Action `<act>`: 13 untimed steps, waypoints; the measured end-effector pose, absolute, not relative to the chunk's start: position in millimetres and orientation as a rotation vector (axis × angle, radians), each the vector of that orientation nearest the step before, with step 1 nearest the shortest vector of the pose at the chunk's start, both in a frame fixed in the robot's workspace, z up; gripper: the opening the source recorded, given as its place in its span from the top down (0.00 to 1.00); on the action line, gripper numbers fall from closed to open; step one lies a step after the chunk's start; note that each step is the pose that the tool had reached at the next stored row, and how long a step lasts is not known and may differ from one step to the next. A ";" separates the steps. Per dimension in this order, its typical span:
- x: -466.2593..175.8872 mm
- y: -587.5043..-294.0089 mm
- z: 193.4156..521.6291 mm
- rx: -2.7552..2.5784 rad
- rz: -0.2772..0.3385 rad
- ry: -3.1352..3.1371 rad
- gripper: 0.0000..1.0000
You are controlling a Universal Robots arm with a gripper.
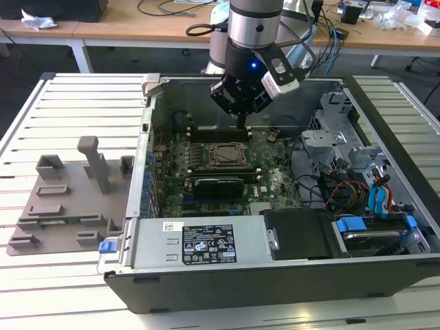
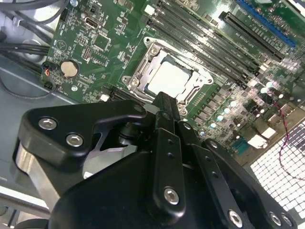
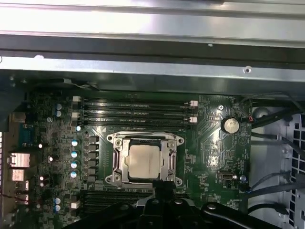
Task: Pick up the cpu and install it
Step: 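Install the second cpu locking lever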
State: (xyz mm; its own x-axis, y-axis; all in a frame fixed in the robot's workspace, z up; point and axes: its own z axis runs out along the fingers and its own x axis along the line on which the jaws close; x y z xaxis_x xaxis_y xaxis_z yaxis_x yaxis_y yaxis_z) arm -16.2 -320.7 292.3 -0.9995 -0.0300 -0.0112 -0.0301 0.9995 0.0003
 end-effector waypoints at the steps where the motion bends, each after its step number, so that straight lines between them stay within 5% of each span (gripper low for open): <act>1: -16.2 -322.3 292.3 -0.047 0.001 3.130 0.89; 13: -16.2 -338.1 291.8 -0.047 0.001 3.130 0.89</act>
State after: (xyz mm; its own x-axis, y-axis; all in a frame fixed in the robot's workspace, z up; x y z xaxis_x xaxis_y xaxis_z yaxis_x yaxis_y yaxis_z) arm -16.2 -338.1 291.8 -0.9995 -0.0300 -0.0112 -0.0301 0.9995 0.0002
